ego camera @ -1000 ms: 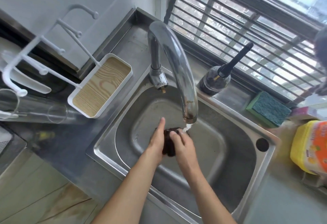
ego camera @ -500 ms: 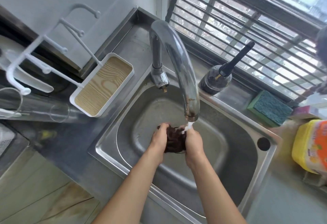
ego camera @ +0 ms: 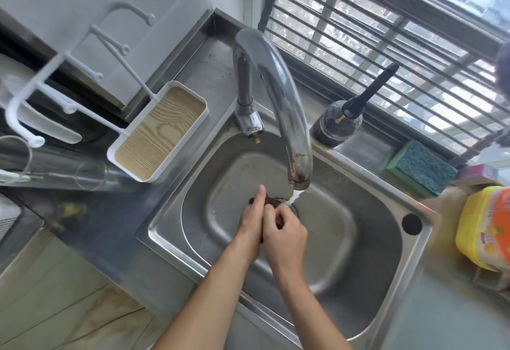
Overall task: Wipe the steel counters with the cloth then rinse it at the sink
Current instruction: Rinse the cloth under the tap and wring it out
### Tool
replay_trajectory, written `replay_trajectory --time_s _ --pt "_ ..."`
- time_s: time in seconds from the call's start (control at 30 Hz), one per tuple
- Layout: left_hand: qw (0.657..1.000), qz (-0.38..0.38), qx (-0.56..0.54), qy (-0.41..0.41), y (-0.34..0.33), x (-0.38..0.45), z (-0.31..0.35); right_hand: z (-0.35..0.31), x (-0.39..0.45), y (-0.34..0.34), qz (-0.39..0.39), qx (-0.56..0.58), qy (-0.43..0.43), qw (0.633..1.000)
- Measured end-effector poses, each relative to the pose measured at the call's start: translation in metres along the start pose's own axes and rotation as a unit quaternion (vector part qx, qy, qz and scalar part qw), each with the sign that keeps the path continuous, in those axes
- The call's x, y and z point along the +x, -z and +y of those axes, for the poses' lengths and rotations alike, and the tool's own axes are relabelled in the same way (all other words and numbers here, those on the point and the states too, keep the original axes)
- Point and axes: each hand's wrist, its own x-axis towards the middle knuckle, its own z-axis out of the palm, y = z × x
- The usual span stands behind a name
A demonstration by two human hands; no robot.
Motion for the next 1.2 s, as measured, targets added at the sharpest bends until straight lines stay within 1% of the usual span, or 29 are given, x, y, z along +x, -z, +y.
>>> replay_trajectory --time_s 0.03,0.07,0.13,0.17,0.2,0.23,0.3,0.33,0.37,0.4,0.5,0.53,0.6,0.7,0.73,0.77,0.8,0.87,0.93,0.97,1.0,1.1,1.2 --pt "1.000 -0.012 0.011 0.000 -0.002 -0.004 -0.002 0.002 0.007 -0.002 0.024 -0.016 -0.021 0.999" --pt "1.000 -0.022 0.013 0.000 -0.005 -0.007 -0.005 0.006 0.021 -0.003 0.042 -0.010 -0.065 0.997" --pt "0.999 -0.045 0.013 0.003 -0.012 -0.015 -0.007 0.009 0.048 0.002 0.027 0.071 -0.158 0.984" --pt "0.999 -0.045 0.016 0.003 -0.014 -0.016 -0.007 0.009 0.054 0.004 0.013 0.098 -0.185 0.978" --pt "0.999 -0.030 0.015 -0.002 -0.014 -0.014 -0.007 0.005 0.053 0.005 -0.002 0.094 -0.186 0.978" --pt "1.000 -0.007 0.011 -0.006 -0.012 -0.012 -0.004 -0.001 0.044 0.005 -0.018 0.066 -0.160 0.985" --pt "0.999 0.045 -0.015 -0.019 -0.005 -0.003 0.001 -0.010 0.016 0.004 -0.054 0.023 -0.072 0.996" --pt "0.998 0.056 -0.025 -0.015 -0.003 0.001 0.001 -0.013 0.003 0.005 -0.073 0.018 -0.038 0.996" --pt "0.998 0.060 -0.024 -0.006 -0.001 0.001 0.001 -0.013 0.000 0.005 -0.079 0.014 -0.024 0.996" --pt "0.998 0.058 -0.016 -0.003 -0.002 0.000 -0.001 -0.011 0.007 0.004 -0.067 0.009 -0.043 0.997" --pt "0.998 0.020 0.050 -0.019 -0.011 -0.013 -0.010 0.000 0.047 0.007 0.010 0.021 -0.166 0.986" --pt "0.998 0.006 0.067 -0.020 -0.013 -0.013 -0.011 0.000 0.055 0.010 0.020 0.029 -0.184 0.982" --pt "0.997 0.012 0.068 -0.016 -0.012 -0.007 -0.004 -0.006 0.047 0.009 0.004 0.026 -0.164 0.986" --pt "0.998 0.053 0.046 0.000 -0.002 0.014 0.011 -0.018 0.008 0.001 -0.040 -0.011 -0.054 0.998" --pt "0.998 0.053 0.041 0.001 -0.001 0.013 0.013 -0.018 0.005 -0.001 -0.043 -0.025 -0.032 0.998" --pt "0.998 0.044 0.039 -0.002 -0.002 0.007 0.015 -0.017 0.011 -0.002 -0.033 -0.030 -0.027 0.999" --pt "0.998 0.030 0.052 -0.006 -0.003 -0.001 0.016 -0.015 0.022 -0.001 -0.015 -0.025 -0.044 0.999" --pt "0.996 -0.003 0.090 -0.020 -0.003 -0.007 0.010 -0.012 0.048 0.005 0.027 0.003 -0.106 0.994" --pt "0.996 -0.036 0.073 -0.043 -0.002 -0.012 0.006 -0.009 0.068 0.012 0.056 0.042 -0.182 0.981" --pt "0.997 -0.038 0.047 -0.047 0.000 -0.012 0.006 -0.007 0.073 0.014 0.054 0.085 -0.221 0.970" --pt "0.998 -0.035 0.018 -0.044 0.000 -0.010 0.007 -0.006 0.073 0.014 0.032 0.138 -0.253 0.957" --pt "0.997 -0.029 -0.073 -0.017 0.004 -0.002 0.009 0.003 0.064 0.015 -0.100 0.257 -0.325 0.905" --pt "0.993 -0.039 -0.111 -0.011 0.012 0.008 0.007 0.013 0.056 0.023 -0.216 0.300 -0.349 0.861"
